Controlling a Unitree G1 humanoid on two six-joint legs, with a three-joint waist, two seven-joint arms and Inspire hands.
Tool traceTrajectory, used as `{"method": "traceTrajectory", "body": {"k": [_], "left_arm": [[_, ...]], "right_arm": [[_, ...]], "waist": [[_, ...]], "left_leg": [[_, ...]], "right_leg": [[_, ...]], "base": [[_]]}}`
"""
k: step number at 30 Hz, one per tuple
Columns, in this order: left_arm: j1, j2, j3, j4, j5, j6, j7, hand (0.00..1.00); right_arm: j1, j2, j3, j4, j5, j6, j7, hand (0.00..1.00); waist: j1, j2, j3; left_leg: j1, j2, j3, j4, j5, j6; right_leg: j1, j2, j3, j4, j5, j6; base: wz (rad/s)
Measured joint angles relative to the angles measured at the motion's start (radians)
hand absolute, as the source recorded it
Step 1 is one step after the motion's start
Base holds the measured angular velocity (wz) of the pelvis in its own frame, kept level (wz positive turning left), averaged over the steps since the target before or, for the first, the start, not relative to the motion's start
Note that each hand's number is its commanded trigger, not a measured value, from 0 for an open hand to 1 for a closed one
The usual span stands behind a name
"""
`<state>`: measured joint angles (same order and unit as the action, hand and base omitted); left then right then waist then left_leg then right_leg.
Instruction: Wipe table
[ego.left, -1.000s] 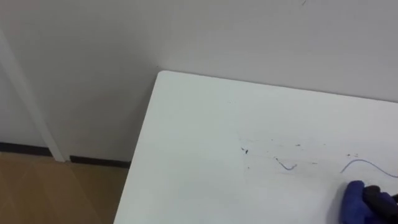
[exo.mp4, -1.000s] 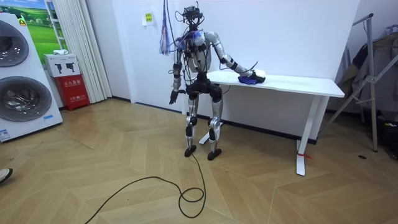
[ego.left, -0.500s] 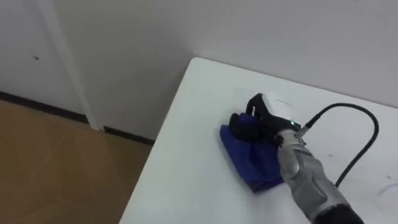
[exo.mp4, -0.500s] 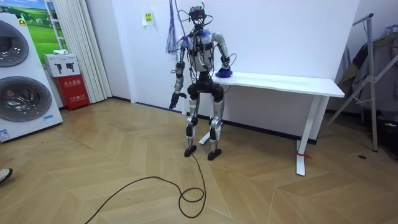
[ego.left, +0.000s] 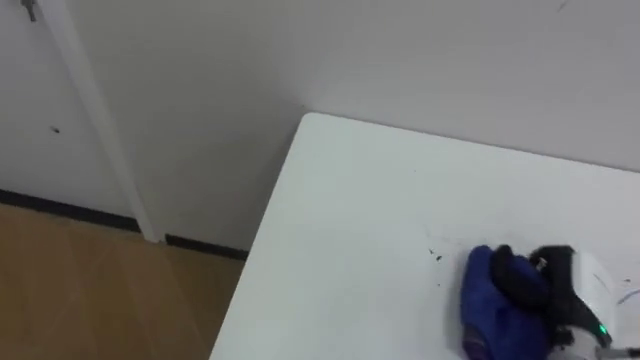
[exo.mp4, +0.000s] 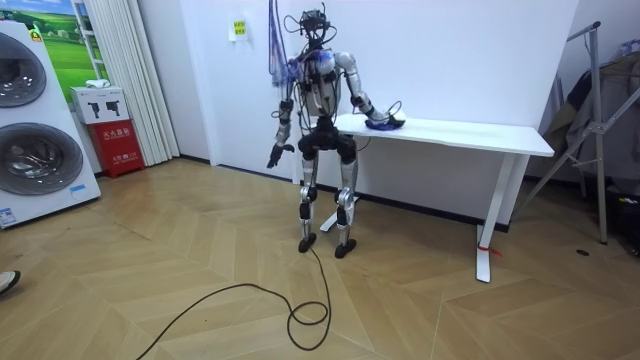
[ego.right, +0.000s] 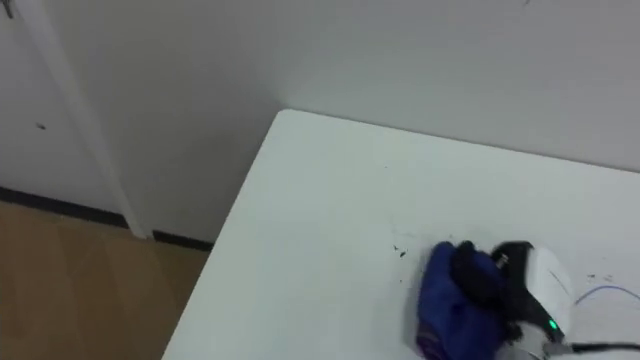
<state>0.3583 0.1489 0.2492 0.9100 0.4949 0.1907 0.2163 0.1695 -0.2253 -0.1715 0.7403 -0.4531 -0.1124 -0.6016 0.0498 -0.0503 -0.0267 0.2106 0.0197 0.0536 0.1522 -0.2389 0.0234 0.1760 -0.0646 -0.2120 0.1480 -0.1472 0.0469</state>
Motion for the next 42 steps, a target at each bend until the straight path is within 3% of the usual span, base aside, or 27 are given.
{"method": "traceTrajectory", "body": {"k": [2,5,8,11,13,14,16,19,20,21,23,24,25,27,29,30,32,33,36,38,39,40,41,42], "left_arm": [[0.011,-0.001,0.012,-0.009,-0.001,-0.001,0.007,0.0],[0.008,-0.002,0.02,-0.009,-0.008,-0.006,0.018,0.0],[0.004,-0.007,-0.011,-0.007,-0.032,-0.006,0.018,0.0],[-0.006,-0.02,-0.047,-0.002,-0.033,-0.001,0.016,0.0],[-0.048,-0.02,-0.078,0.038,-0.052,0.004,0.012,0.0],[-0.063,-0.02,-0.082,0.038,-0.058,0.006,0.011,0.0],[-0.087,-0.014,-0.117,0.052,-0.068,0.003,0.009,0.0],[-0.078,-0.015,-0.142,0.028,-0.071,0.007,0.009,0.0],[-0.067,-0.014,-0.145,0.023,-0.07,0.008,0.01,0.0],[-0.039,-0.012,-0.15,0.021,-0.072,0.011,0.009,0.0],[0.001,-0.011,-0.144,0.02,-0.071,0.018,0.007,0.0],[0.014,-0.011,-0.134,0.016,-0.069,0.018,0.006,0.0],[0.018,-0.012,-0.128,0.019,-0.067,0.019,0.006,0.0],[0.022,-0.012,-0.11,0.02,-0.054,0.014,0.006,0.0],[0.033,-0.008,-0.082,0.022,-0.047,0.006,0.007,0.0],[0.033,-0.003,-0.061,0.023,-0.046,-0.001,0.007,0.0],[0.035,0.002,-0.024,0.011,-0.04,-0.012,0.007,0.0],[0.037,0.007,-0.008,0.008,-0.037,-0.024,0.007,0.0],[0.029,0.015,0.025,0.006,-0.021,-0.03,0.006,0.0],[0.03,0.029,0.022,0.006,-0.02,-0.032,0.007,0.0],[0.026,0.034,0.021,0.007,-0.021,-0.036,0.008,0.0],[0.02,0.04,0.011,0.015,-0.022,-0.048,0.009,0.0],[0.011,0.041,0.007,0.015,-0.022,-0.055,0.009,0.0],[-0.009,0.046,-0.005,0.022,-0.024,-0.069,0.009,0.0]], "right_arm": [[0.003,-0.012,-0.044,0.031,0.02,0.0,-0.011,1.0],[0.014,-0.03,-0.084,0.045,0.042,0.004,-0.007,1.0],[-0.026,-0.031,-0.066,0.028,0.053,0.049,0.021,1.0],[-0.096,-0.029,-0.011,-0.044,0.029,0.175,0.087,1.0],[-0.178,-0.026,0.135,-0.164,-0.039,0.261,0.17,1.0],[-0.214,-0.02,0.181,-0.186,-0.065,0.267,0.192,1.0],[-0.347,-0.004,0.327,-0.231,-0.137,0.252,0.273,1.0],[-0.435,-0.004,0.384,-0.241,-0.171,0.221,0.322,1.0],[-0.441,-0.004,0.384,-0.239,-0.17,0.219,0.323,1.0],[-0.445,-0.004,0.384,-0.208,-0.168,0.209,0.32,1.0],[-0.412,-0.006,0.374,-0.131,-0.183,0.196,0.317,1.0],[-0.355,-0.015,0.364,-0.066,-0.192,0.183,0.296,1.0],[-0.278,-0.01,0.288,-0.044,-0.119,0.113,0.239,1.0],[-0.218,-0.014,0.212,-0.02,-0.09,0.045,0.177,1.0],[-0.15,-0.013,0.142,0.003,-0.058,0.011,0.113,1.0],[-0.083,-0.015,0.081,0.004,-0.035,-0.004,0.072,1.0],[0.0,-0.027,0.013,0.029,0.018,-0.016,0.013,1.0],[0.044,-0.037,-0.031,0.042,0.055,-0.02,-0.008,1.0],[0.121,-0.058,-0.109,0.076,0.114,-0.018,-0.024,1.0],[0.131,-0.069,-0.117,0.083,0.144,0.004,-0.023,1.0],[0.121,-0.068,-0.116,0.083,0.151,0.025,-0.02,1.0],[0.105,-0.065,-0.109,0.076,0.15,0.05,-0.02,1.0],[0.089,-0.061,-0.102,0.076,0.15,0.07,-0.02,1.0],[0.044,-0.044,-0.083,0.071,0.147,0.116,-0.021,1.0]], "waist": [[-0.022,-0.001,-0.0004],[-0.024,-0.001,-0.0007],[-0.014,0.001,-0.0002],[0.011,0.006,0.0054],[0.084,0.014,0.018],[0.087,0.012,0.0209],[0.11,0.007,0.0376],[0.156,0.001,0.0385],[0.159,-0.008,0.0327],[0.16,-0.003,0.0365],[0.151,-0.008,0.0332],[0.137,-0.014,0.0324],[0.129,-0.014,0.0325],[0.108,-0.014,0.0335],[0.06,-0.019,0.0269],[0.035,-0.022,0.014],[0.016,-0.02,0.0051],[0.0,-0.018,0.0015],[-0.039,-0.019,0.0007],[-0.041,-0.017,0.0],[-0.041,-0.012,-0.0012],[-0.024,-0.005,-0.0017],[-0.007,0.0,-0.0001],[0.023,0.003,0.0013]], "left_leg": [[0.002,0.0,-0.002,0.003,0.0,0.0],[0.006,0.001,-0.002,0.002,0.0,0.0],[0.006,0.004,0.008,0.0,0.001,-0.002],[0.008,0.005,0.04,-0.002,0.003,-0.005],[-0.01,0.012,0.041,-0.002,0.003,-0.005],[-0.02,0.016,0.041,0.001,0.004,-0.008],[-0.037,0.019,0.032,-0.001,0.009,-0.017],[-0.048,0.021,-0.004,-0.001,0.016,-0.025],[-0.046,0.021,-0.014,0.0,0.016,-0.026],[-0.045,0.022,-0.028,0.0,0.017,-0.027],[-0.039,0.022,-0.036,0.003,0.017,-0.027],[-0.037,0.018,-0.035,0.002,0.017,-0.027],[-0.034,0.016,-0.03,0.002,0.017,-0.026],[-0.035,0.013,-0.011,0.001,0.018,-0.026],[-0.028,0.004,-0.004,0.002,0.018,-0.025],[-0.024,-0.002,0.008,0.003,0.017,-0.022],[-0.011,-0.002,0.042,0.007,0.008,-0.008],[-0.005,0.003,0.052,0.015,-0.011,0.006],[-0.006,0.013,0.068,0.051,-0.033,0.015],[-0.014,0.029,0.095,0.074,-0.042,0.018],[-0.024,0.044,0.113,0.096,-0.045,0.015],[-0.029,0.06,0.129,0.114,-0.051,0.011],[-0.03,0.069,0.144,0.121,-0.054,0.006],[-0.043,0.095,0.163,0.146,-0.061,-0.007]], "right_leg": [[0.002,-0.001,-0.002,0.005,0.001,-0.001],[0.003,0.002,0.003,0.006,0.003,-0.003],[0.0,0.006,0.013,0.01,0.006,-0.007],[-0.027,0.015,0.044,0.031,0.009,-0.011],[-0.085,0.028,0.052,0.06,0.02,-0.031],[-0.096,0.03,0.051,0.06,0.024,-0.035],[-0.109,0.038,0.042,0.054,0.03,-0.043],[-0.109,0.039,0.012,0.043,0.021,-0.046],[-0.105,0.039,0.006,0.035,0.021,-0.046],[-0.096,0.039,-0.012,0.031,0.02,-0.045],[-0.067,0.036,-0.026,0.01,0.02,-0.045],[-0.051,0.031,-0.036,0.001,0.019,-0.043],[-0.046,0.027,-0.031,0.002,0.018,-0.04],[-0.049,0.021,-0.015,0.002,0.015,-0.036],[-0.032,0.007,-0.014,-0.008,0.008,-0.022],[-0.025,-0.001,-0.012,-0.004,0.001,-0.011],[-0.015,-0.006,-0.006,0.013,-0.007,0.002],[-0.016,-0.005,-0.007,0.03,-0.017,0.003],[-0.03,-0.017,-0.013,0.087,-0.018,0.003],[-0.044,-0.02,-0.027,0.122,-0.017,0.004],[-0.069,-0.042,-0.057,0.189,-0.029,0.002],[-0.086,-0.089,-0.067,0.268,-0.046,0.01],[-0.092,-0.12,-0.067,0.294,-0.054,0.015],[-0.095,-0.172,-0.06,0.308,-0.055,0.02]], "base": [[0.0],[-0.06],[-0.14],[-0.47],[-0.88],[-0.41],[0.1],[0.41],[0.46],[0.41],[0.5],[0.62],[0.51],[0.0],[0.02],[0.09],[-0.08],[-0.15],[-0.19],[-0.37],[-0.36],[-0.47],[-0.59],[-0.77]]}}
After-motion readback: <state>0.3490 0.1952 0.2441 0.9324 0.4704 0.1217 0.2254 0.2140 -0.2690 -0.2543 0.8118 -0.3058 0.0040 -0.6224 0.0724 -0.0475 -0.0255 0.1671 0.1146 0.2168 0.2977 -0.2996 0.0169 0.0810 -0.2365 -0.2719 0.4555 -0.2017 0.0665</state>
